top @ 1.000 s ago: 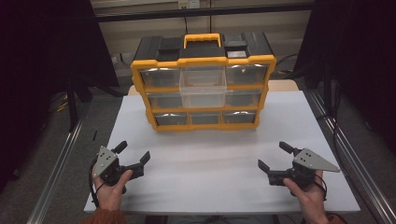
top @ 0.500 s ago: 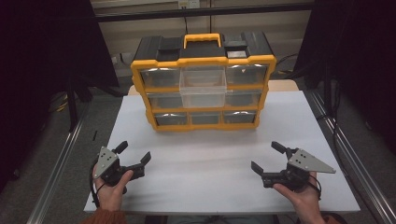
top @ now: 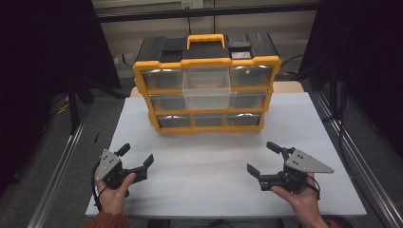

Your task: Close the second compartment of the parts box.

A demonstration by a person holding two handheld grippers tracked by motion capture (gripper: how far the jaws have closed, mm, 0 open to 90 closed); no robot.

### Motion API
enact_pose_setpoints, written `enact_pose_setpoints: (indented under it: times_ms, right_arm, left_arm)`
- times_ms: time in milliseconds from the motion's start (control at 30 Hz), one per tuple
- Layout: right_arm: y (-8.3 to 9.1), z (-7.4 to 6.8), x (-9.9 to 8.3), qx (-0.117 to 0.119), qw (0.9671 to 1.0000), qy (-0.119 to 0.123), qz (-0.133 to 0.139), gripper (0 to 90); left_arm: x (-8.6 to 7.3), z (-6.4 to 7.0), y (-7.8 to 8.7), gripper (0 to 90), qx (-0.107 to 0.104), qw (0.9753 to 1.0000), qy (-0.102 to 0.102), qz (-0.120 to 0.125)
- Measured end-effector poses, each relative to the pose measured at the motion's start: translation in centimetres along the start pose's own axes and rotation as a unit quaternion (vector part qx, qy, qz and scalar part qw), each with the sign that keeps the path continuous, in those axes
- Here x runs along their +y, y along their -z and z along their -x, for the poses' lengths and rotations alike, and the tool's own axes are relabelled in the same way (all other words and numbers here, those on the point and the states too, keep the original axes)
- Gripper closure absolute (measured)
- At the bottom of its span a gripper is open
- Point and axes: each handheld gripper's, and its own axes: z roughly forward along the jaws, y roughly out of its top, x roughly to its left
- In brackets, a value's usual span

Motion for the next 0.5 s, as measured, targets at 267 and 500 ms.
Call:
enact_pose_setpoints:
  times_ms: [267, 500]
  right_arm:
    - [-0.6, -1.1, 1.1, 0.021, 0.9996, 0.013, 0.017, 3.6]
    - [-1.3, -2.0, 1.8, 0.045, 0.9986, 0.016, 0.022, 12.9]
  left_arm:
    - [0.0, 0.0, 0.0, 4.2, -0.002, 1.0000, 0.001, -0.001]
    - [0.0, 0.0, 0.0, 4.1, 0.002, 1.0000, 0.001, -0.001]
